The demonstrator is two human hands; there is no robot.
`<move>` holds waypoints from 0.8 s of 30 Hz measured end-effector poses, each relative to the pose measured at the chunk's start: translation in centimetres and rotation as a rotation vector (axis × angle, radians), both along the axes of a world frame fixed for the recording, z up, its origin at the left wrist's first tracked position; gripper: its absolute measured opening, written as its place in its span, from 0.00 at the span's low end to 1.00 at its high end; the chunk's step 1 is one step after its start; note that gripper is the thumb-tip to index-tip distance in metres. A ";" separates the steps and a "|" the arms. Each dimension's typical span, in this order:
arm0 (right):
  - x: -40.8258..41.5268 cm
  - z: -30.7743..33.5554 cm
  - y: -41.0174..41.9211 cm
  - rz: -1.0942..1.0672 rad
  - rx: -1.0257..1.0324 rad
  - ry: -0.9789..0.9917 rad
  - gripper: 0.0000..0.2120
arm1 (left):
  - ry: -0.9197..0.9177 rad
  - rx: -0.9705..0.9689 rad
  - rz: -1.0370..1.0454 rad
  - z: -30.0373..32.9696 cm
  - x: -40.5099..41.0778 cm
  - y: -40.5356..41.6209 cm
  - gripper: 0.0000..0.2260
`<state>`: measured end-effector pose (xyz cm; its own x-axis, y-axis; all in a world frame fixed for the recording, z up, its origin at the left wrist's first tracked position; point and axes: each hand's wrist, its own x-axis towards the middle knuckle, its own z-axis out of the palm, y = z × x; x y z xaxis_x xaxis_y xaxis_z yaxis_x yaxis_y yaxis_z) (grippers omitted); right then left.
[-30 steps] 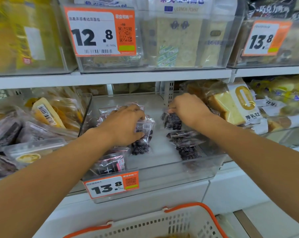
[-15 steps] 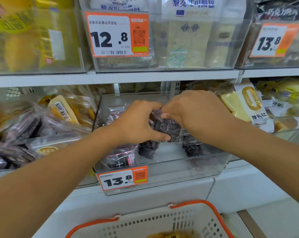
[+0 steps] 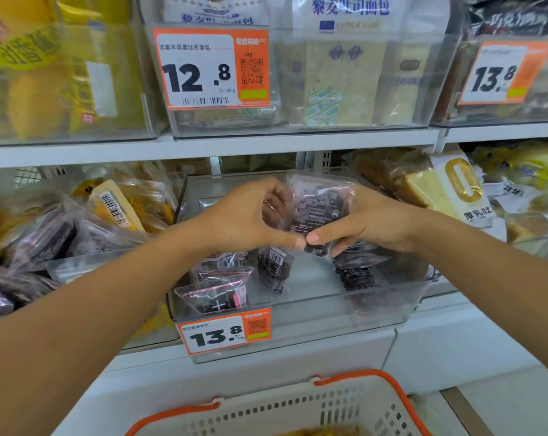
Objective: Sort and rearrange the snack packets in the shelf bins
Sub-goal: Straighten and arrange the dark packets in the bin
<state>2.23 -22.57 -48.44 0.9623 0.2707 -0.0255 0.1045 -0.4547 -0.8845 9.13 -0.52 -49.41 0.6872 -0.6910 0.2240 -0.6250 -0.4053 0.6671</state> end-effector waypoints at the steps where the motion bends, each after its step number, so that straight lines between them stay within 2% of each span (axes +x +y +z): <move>1: 0.1 0.1 -0.5 -0.007 0.015 0.007 0.28 | -0.058 0.138 0.006 0.0 0.4 0.3 0.31; 3: 0.2 0.3 -1.7 -0.017 0.012 0.021 0.29 | -0.165 0.374 0.013 0.1 0.9 0.7 0.29; 6: 0.1 0.5 -2.8 -0.031 0.003 0.035 0.32 | -0.387 0.510 0.050 -0.3 1.9 0.8 0.14; 10: 0.2 0.1 -3.5 -0.032 0.022 0.061 0.29 | -0.347 0.453 0.188 -0.6 2.7 0.5 0.08; 16: 1.5 -0.7 -3.2 -0.103 -0.062 0.050 0.22 | -0.385 0.489 0.339 -1.0 2.7 0.2 0.08; 19: 1.7 1.0 -3.0 -0.077 -0.112 0.009 0.23 | -0.429 0.522 0.431 -1.3 2.7 0.2 0.08; 22: 1.7 0.7 -2.2 0.030 -0.131 0.198 0.30 | -0.409 0.485 0.466 -1.2 2.4 0.4 0.06; 24: 2.1 -1.1 -0.6 0.014 -0.185 0.310 0.36 | -0.351 0.430 0.443 -1.1 2.4 0.6 0.04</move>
<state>4.34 -23.16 -49.53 0.8973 0.2476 -0.3653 -0.1481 -0.6108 -0.7778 11.54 0.08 -50.51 0.8613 -0.4404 0.2534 -0.4894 -0.8532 0.1805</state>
